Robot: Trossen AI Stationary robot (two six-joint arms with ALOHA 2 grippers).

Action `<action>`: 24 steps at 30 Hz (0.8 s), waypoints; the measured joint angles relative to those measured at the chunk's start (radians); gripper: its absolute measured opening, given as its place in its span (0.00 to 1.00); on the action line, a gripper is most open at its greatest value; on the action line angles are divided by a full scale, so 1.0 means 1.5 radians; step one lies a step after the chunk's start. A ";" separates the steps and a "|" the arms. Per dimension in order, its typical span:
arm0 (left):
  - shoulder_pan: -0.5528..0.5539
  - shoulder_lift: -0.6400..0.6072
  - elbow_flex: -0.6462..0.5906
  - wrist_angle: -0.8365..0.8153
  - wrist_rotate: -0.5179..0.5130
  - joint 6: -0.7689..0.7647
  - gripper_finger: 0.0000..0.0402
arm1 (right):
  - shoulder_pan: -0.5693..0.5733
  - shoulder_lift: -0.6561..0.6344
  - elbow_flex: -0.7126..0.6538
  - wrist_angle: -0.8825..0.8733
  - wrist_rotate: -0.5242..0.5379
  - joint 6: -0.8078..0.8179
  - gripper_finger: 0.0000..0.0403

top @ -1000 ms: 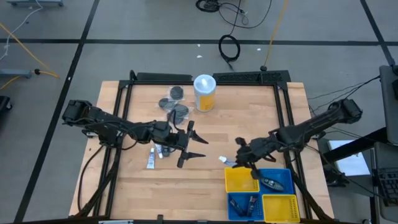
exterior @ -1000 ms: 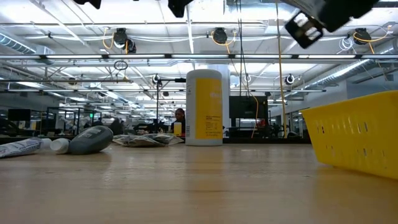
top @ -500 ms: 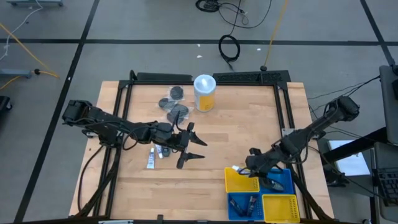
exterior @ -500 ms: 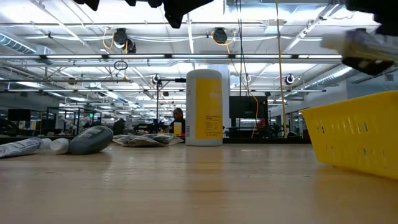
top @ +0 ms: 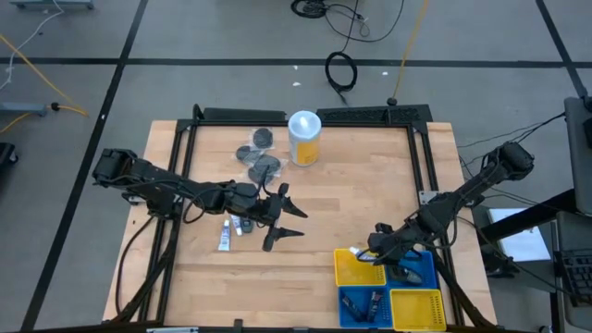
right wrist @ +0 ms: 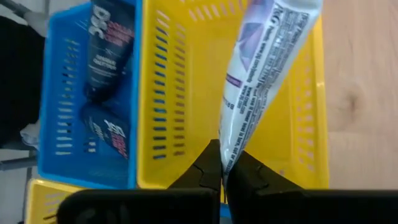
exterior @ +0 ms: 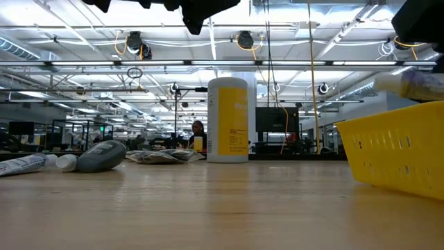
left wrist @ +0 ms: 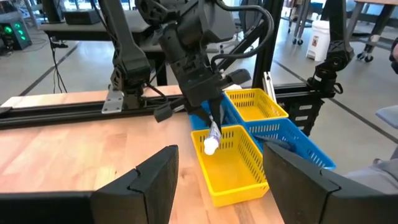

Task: Pick & Place Travel size toiletries
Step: Put the left toothpaste into the top yellow basket, then put the toothpaste into the top yellow basket

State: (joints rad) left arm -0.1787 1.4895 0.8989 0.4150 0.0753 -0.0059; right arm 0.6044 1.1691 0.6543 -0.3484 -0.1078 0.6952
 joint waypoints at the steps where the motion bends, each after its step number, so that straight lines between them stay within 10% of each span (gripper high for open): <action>1: 0.000 0.000 0.000 -0.002 0.000 0.000 0.57 | 0.000 0.000 -0.002 -0.002 0.000 0.000 0.00; 24: 0.000 0.001 0.000 -0.021 -0.048 -0.060 0.57 | -0.011 0.000 -0.003 0.049 0.002 -0.069 0.26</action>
State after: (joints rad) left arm -0.1791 1.4902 0.8993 0.3831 0.0033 -0.0959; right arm 0.5879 1.1690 0.6495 -0.2745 -0.1047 0.5924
